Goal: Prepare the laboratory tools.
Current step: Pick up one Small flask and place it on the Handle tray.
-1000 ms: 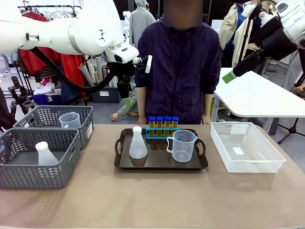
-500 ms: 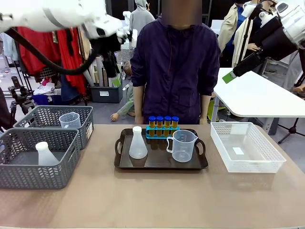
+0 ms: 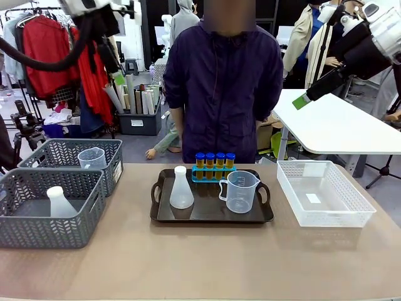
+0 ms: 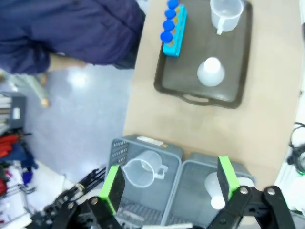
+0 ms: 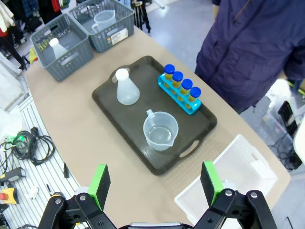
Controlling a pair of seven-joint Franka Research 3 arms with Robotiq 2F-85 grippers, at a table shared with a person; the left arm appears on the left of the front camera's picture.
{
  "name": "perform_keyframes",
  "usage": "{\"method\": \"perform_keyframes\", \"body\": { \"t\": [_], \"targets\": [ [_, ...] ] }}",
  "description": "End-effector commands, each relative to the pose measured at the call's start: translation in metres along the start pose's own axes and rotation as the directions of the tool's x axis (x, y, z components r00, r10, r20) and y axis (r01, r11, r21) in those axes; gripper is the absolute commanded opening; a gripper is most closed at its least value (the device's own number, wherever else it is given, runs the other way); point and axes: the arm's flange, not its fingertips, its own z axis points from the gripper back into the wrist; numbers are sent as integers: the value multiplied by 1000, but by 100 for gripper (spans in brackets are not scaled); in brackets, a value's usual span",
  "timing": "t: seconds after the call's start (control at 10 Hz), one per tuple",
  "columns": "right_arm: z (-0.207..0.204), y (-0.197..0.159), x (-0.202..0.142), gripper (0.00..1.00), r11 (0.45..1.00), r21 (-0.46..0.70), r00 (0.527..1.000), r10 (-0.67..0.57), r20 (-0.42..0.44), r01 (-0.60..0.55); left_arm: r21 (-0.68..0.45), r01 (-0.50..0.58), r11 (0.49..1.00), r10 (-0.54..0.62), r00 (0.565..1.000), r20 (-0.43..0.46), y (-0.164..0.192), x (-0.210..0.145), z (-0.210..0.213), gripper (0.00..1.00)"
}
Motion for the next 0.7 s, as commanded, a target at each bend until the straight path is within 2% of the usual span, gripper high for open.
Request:
{"method": "perform_keyframes", "body": {
  "t": [0.0, 0.2, 0.3, 0.6],
  "targets": [
    [1, -1, 1, 100, 1000, 19, 1000, 0, 17, -1, -30, -62, 998, 63, 997, 41, 2, -17, 13, 100],
    [1, -1, 1, 100, 1000, 19, 1000, 0, 17, -1, -81, -64, 995, 72, 992, 102, 16, -47, 25, 100],
    [1, -1, 1, 100, 1000, 19, 1000, 0, 17, -1, -63, -66, 996, 73, 991, 110, 20, -60, 26, 100],
    [1, -1, 1, 100, 1000, 19, 1000, 0, 17, -1, -145, -50, 988, 87, 961, 262, 25, -97, 21, 100]
  ]
}}
